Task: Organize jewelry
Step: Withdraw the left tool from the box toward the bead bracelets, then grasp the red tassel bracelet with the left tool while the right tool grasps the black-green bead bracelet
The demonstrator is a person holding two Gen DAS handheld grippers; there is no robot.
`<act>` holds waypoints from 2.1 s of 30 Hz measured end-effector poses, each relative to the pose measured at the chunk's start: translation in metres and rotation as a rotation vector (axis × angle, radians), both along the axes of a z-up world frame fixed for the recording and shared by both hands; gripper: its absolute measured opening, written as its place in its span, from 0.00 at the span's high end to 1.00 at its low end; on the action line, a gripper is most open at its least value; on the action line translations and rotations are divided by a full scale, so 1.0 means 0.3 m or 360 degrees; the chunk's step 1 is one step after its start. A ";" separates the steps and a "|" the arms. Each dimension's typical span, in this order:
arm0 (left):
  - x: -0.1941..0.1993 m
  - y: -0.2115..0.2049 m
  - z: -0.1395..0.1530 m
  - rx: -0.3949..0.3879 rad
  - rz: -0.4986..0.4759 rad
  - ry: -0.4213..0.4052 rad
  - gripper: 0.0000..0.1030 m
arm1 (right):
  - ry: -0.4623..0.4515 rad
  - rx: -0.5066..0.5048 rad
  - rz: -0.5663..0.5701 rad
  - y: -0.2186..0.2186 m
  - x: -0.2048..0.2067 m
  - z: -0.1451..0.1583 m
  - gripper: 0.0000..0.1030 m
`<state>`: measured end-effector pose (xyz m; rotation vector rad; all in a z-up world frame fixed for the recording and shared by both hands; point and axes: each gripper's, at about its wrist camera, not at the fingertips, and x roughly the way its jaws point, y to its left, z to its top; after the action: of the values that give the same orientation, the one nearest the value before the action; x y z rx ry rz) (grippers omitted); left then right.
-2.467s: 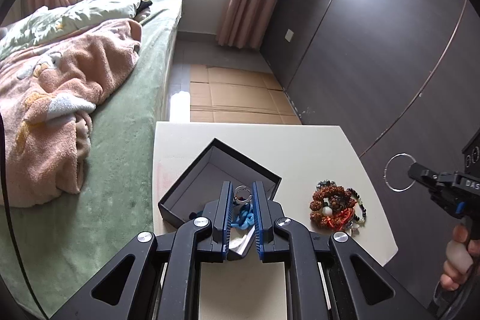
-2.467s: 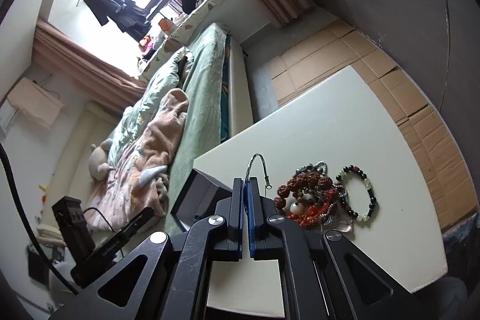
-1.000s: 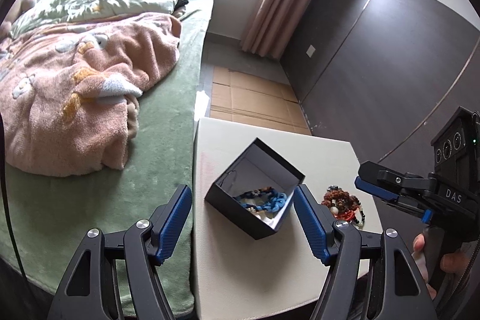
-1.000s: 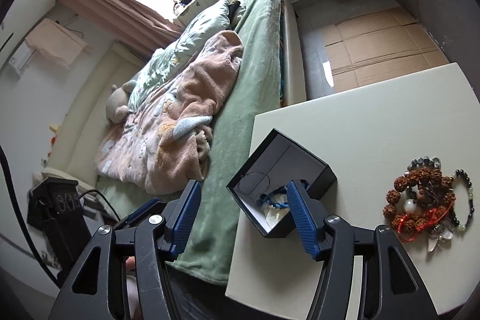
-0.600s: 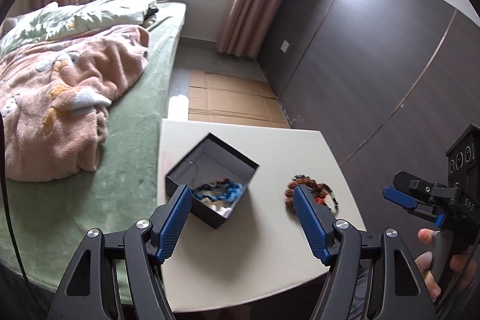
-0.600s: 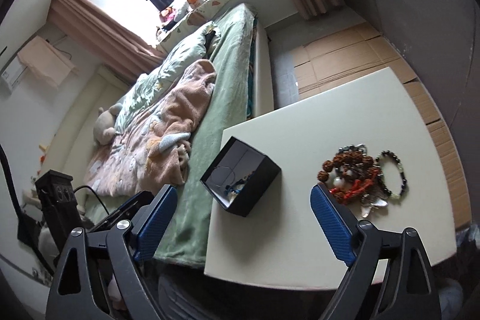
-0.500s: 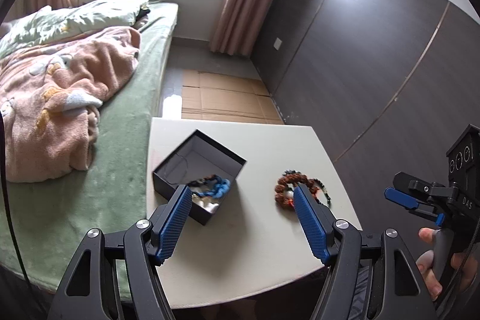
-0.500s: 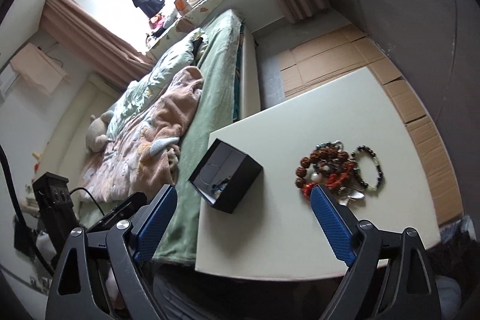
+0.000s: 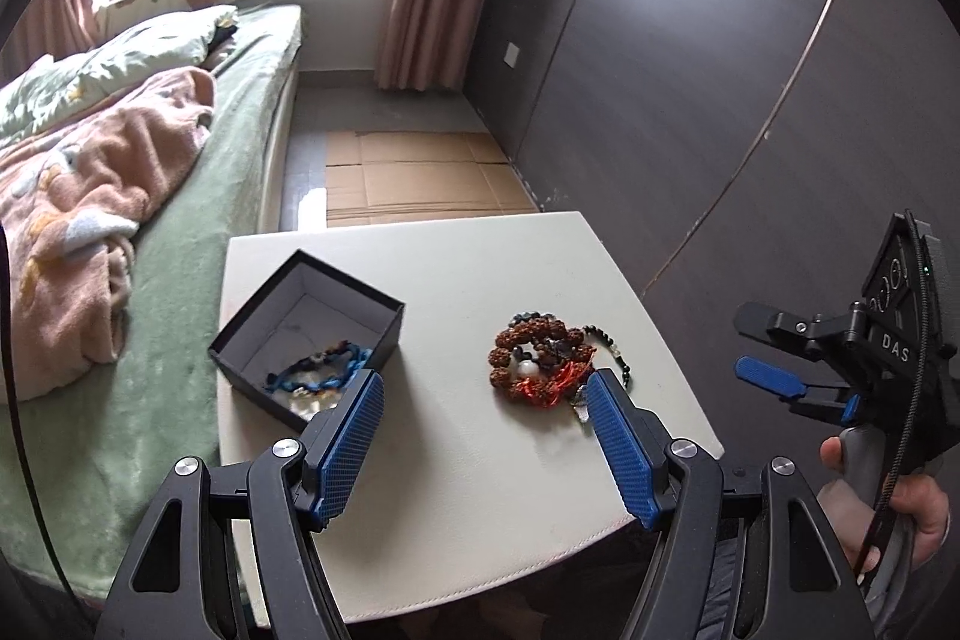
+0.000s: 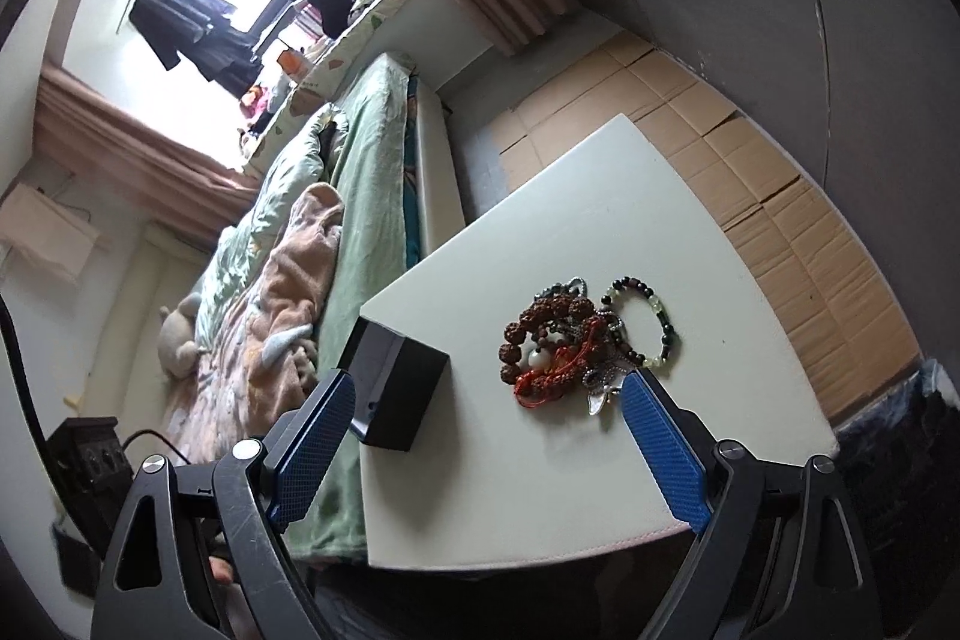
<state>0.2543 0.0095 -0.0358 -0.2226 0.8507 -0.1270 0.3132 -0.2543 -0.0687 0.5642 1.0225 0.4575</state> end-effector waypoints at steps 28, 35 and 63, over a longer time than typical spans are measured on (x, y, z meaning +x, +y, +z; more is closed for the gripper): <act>0.321 -0.354 -0.398 0.0239 -0.0348 0.0305 0.79 | 0.0329 0.0140 -0.0095 -0.148 0.159 -0.367 0.38; 0.320 -0.344 -0.402 0.0211 -0.0358 0.0268 0.97 | 0.0331 0.0085 -0.0043 -0.092 0.195 -0.369 0.39; 0.209 -0.034 -0.109 0.0060 -0.0119 -0.0045 0.97 | 0.0064 -0.1027 0.0225 0.132 0.191 -0.306 0.91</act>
<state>0.3171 -0.0007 -0.0687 -0.1538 0.8329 -0.1833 0.3705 -0.2147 -0.1605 -0.0761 1.1784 0.2164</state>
